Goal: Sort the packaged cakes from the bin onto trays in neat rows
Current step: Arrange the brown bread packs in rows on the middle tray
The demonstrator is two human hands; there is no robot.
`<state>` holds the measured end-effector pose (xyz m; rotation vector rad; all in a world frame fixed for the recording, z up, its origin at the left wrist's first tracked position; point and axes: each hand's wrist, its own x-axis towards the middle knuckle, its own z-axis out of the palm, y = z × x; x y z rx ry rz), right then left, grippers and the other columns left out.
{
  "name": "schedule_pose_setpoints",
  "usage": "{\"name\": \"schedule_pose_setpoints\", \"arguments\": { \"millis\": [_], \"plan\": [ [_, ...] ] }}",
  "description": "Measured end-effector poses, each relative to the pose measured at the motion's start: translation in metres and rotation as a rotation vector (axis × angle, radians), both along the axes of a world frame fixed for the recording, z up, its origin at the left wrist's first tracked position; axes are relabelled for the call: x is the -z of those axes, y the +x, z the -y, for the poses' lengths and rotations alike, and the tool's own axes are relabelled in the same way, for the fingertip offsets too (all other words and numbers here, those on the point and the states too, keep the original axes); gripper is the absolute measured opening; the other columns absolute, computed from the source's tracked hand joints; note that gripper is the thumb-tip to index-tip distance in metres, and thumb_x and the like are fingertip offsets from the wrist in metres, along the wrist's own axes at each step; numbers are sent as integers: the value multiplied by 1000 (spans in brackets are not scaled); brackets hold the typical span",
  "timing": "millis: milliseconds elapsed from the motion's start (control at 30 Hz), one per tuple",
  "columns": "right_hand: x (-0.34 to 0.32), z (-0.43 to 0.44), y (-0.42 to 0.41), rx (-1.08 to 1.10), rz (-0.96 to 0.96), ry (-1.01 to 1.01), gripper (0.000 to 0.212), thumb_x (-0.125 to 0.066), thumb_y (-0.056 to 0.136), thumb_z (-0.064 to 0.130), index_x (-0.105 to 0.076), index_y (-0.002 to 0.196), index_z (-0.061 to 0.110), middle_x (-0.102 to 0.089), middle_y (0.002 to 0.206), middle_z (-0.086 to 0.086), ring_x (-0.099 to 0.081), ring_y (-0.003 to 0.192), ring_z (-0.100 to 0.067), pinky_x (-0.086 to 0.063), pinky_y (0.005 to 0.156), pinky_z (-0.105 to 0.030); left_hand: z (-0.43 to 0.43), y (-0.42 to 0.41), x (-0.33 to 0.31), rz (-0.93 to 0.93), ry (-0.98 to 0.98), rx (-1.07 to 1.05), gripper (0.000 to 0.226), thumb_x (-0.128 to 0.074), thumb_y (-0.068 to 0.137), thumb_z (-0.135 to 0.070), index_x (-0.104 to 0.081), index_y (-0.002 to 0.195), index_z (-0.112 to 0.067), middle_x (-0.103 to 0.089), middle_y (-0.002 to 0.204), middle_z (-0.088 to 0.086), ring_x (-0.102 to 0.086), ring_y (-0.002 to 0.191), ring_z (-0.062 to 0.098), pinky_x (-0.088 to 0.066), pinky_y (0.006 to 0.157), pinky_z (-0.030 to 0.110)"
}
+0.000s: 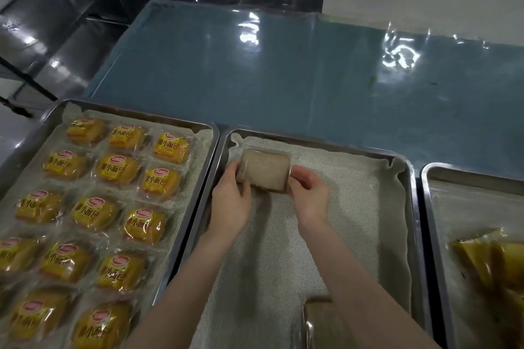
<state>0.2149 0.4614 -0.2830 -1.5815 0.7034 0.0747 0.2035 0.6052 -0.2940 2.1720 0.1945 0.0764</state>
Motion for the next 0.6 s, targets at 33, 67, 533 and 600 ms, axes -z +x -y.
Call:
{"name": "schedule_pose_setpoints", "arguments": {
  "millis": [33,67,533,600],
  "plan": [
    [0,0,-1,-45,6,-29,25,-59,91,2,-67,105,21,-68,104,8,-63,98,-7,-53,94,-30,-1,1,3,-21,40,26,46,-56,94,-12,-45,139,-13,-60,128,3,-59,115,16,-48,100,28],
    [-2,1,-2,-94,10,-60,28,-58,91,2,-67,112,18,-68,109,7,-63,100,-6,-52,95,-28,-1,1,5,-43,76,49,51,-58,93,-11,-42,141,-13,-56,133,6,-56,121,20,-46,104,35],
    [-36,99,-103,-702,-152,-746,28,-63,89,20,-65,116,16,-61,118,-4,-61,99,-19,-47,90,-28,26,-102,-21,-116,50,150,19,-73,82,-19,-69,100,-17,-66,81,-3,-61,71,7,-53,76,33],
    [-41,110,-133,-746,-235,-861,32,-59,90,23,-60,121,17,-55,122,-5,-59,105,-22,-46,89,-29,37,-129,-18,-219,54,200,25,-76,78,-32,-68,99,-20,-63,72,-6,-61,68,10,-52,74,33]
  ]
}}
